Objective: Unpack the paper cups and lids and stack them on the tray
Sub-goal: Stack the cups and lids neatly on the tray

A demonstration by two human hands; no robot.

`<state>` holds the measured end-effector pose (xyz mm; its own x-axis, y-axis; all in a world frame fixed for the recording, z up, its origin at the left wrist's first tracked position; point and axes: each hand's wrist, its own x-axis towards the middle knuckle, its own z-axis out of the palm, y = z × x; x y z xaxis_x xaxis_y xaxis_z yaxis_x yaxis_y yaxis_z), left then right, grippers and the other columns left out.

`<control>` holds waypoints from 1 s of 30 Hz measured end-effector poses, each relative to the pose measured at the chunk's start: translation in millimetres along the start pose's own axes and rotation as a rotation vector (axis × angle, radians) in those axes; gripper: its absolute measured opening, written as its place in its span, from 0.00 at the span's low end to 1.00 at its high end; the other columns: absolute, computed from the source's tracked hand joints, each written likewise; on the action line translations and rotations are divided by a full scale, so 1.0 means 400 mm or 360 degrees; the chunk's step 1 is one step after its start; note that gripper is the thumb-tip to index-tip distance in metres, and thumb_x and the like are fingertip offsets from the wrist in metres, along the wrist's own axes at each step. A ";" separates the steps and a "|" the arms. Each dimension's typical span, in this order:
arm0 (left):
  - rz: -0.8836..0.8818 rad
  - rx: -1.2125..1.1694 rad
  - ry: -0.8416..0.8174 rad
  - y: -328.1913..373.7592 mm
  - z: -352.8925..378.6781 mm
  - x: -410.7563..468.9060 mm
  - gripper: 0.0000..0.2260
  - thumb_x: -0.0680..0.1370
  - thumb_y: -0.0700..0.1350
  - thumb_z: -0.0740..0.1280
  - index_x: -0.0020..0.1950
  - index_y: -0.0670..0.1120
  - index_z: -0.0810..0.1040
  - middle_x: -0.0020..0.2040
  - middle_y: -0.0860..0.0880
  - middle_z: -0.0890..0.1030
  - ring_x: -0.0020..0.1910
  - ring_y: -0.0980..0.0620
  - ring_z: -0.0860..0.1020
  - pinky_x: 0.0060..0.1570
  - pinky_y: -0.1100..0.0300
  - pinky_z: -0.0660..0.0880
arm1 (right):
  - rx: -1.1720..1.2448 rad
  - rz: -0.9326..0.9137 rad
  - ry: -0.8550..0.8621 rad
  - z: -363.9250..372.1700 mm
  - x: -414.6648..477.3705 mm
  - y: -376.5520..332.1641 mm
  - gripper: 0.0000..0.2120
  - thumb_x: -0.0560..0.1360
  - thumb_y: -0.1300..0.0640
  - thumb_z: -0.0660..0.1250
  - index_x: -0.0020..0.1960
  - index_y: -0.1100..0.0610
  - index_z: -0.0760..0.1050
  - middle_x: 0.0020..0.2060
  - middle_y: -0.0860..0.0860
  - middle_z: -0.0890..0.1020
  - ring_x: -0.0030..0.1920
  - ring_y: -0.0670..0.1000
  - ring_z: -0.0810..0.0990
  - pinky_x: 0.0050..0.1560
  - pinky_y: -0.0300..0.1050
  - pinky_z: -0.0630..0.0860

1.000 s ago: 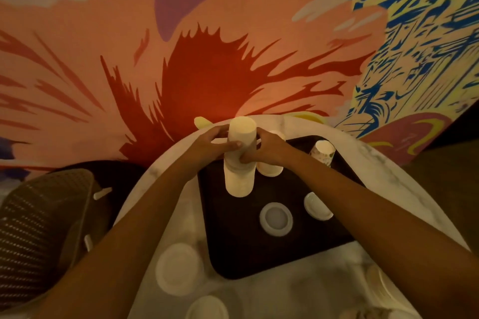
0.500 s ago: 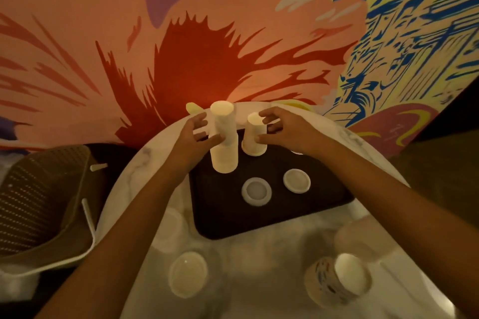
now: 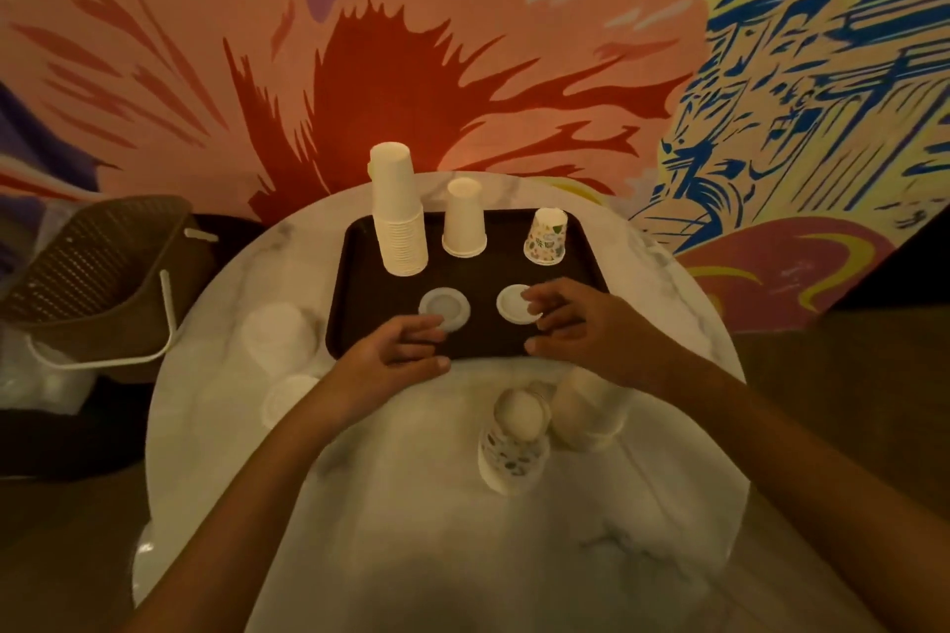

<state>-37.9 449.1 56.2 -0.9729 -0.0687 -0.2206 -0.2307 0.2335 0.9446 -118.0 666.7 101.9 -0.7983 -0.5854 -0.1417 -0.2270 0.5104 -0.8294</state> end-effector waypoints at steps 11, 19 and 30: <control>-0.0131 0.0157 -0.0209 -0.091 0.141 -0.030 0.30 0.70 0.44 0.73 0.69 0.55 0.66 0.66 0.56 0.70 0.64 0.55 0.69 0.60 0.62 0.67 | -0.0030 0.0163 -0.0145 0.148 -0.100 0.138 0.32 0.68 0.62 0.73 0.68 0.55 0.62 0.62 0.49 0.72 0.62 0.46 0.71 0.64 0.39 0.66; -0.0075 0.0222 -0.0254 -0.100 0.158 0.003 0.28 0.69 0.44 0.74 0.65 0.57 0.68 0.64 0.53 0.74 0.63 0.53 0.72 0.63 0.55 0.71 | -0.0086 0.0096 -0.0006 0.209 -0.055 0.178 0.29 0.68 0.61 0.73 0.65 0.60 0.66 0.64 0.54 0.73 0.66 0.50 0.70 0.64 0.33 0.62; 0.0170 0.0263 -0.0340 -0.052 0.093 0.012 0.24 0.68 0.45 0.74 0.55 0.65 0.67 0.56 0.60 0.73 0.54 0.60 0.74 0.48 0.69 0.73 | 0.0221 0.0080 0.0282 0.209 -0.074 0.107 0.31 0.64 0.63 0.76 0.54 0.40 0.63 0.49 0.34 0.71 0.49 0.31 0.72 0.47 0.18 0.67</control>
<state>-38.4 480.1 26.3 -0.9686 0.1664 -0.1849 -0.1090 0.3843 0.9167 -57.6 653.2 25.4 -0.8950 -0.4352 -0.0980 -0.1152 0.4377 -0.8917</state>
